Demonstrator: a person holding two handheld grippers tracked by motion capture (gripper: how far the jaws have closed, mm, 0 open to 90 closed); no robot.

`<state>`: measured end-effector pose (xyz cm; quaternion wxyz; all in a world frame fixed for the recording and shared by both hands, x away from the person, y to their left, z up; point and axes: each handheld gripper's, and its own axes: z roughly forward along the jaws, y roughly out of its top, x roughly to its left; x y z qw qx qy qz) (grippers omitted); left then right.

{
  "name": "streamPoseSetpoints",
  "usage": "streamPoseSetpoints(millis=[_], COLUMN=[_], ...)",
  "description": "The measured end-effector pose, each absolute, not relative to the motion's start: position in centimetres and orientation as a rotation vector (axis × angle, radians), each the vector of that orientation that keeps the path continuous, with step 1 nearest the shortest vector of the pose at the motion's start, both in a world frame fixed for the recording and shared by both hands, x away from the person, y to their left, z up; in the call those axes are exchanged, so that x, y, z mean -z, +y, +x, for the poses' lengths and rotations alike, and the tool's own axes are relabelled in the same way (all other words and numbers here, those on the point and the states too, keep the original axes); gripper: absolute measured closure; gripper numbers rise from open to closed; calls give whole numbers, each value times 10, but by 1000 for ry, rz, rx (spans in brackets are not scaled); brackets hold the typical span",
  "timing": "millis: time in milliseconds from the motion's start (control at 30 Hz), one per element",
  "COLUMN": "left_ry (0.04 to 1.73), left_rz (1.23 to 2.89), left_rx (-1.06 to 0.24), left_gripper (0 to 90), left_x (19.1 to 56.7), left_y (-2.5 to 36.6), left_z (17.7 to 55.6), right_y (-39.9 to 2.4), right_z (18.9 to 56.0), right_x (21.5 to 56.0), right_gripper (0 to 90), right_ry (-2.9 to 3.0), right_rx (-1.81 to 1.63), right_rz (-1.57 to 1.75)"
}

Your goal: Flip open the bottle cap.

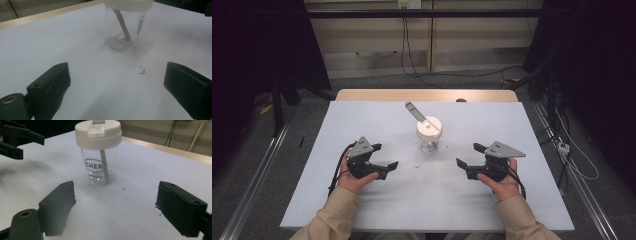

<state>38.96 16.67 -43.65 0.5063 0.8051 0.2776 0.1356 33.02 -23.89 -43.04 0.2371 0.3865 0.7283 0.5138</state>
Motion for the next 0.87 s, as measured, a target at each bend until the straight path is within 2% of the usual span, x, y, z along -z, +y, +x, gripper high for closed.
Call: streamPoseSetpoints(millis=[300, 867], left_ry=[710, 769], left_rz=[1943, 1915], left_rx=[-330, -330], left_gripper=[67, 68], left_x=[440, 443], left_y=[190, 220], left_z=[381, 370], right_y=[-258, -277], right_z=[310, 297], right_x=[441, 451], right_gripper=[150, 145], right_ry=[1984, 1961], right_rx=[-1397, -1361], right_rz=[1087, 1126])
